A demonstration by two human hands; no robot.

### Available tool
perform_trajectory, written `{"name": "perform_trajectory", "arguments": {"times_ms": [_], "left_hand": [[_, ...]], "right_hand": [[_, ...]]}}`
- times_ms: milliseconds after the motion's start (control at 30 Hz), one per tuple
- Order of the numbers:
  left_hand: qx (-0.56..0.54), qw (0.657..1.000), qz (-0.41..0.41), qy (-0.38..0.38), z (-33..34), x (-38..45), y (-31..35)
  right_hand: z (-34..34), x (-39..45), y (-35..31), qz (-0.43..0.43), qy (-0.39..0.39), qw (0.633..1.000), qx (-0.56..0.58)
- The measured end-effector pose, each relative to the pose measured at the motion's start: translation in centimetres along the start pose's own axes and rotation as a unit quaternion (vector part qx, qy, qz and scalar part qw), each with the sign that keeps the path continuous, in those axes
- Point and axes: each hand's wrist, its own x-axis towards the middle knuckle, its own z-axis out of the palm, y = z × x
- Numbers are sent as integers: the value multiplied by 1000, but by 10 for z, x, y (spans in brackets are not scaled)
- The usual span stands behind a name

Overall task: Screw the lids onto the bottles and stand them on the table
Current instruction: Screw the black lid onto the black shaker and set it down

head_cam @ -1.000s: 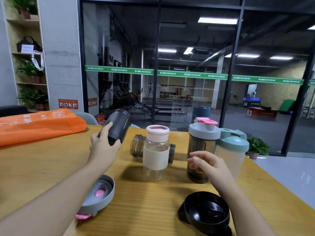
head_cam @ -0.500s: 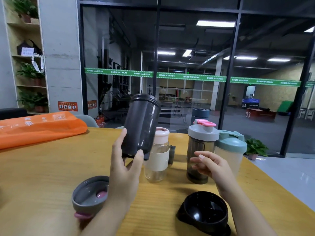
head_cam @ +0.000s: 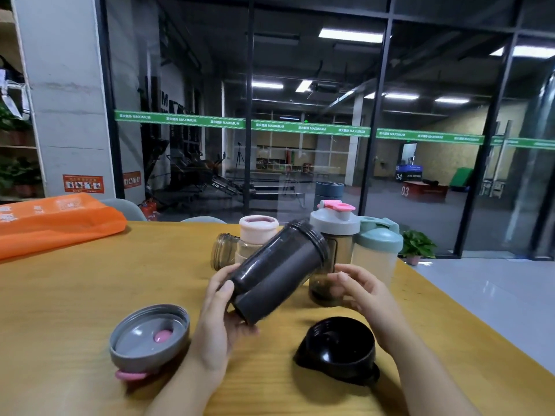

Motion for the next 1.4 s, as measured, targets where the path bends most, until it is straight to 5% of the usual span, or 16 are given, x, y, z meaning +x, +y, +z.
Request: {"name": "perform_trajectory", "arguments": {"times_ms": [267, 533, 667, 967, 1400], "left_hand": [[10, 996, -85, 20, -6, -7, 2], [-57, 984, -150, 71, -9, -10, 11], [-54, 983, -162, 60, -10, -9, 11], [-6, 987, -158, 26, -5, -8, 8], [-106, 983, -137, 53, -11, 6, 2]], "right_hand": [[-27, -50, 16, 43, -31, 999, -13], [-31, -79, 14, 70, -128, 967, -208], [-24, -77, 16, 76, -85, 964, -241], [-31, -78, 11, 59, -59, 979, -187], [-28, -31, 2, -6, 35, 997, 68]]}}
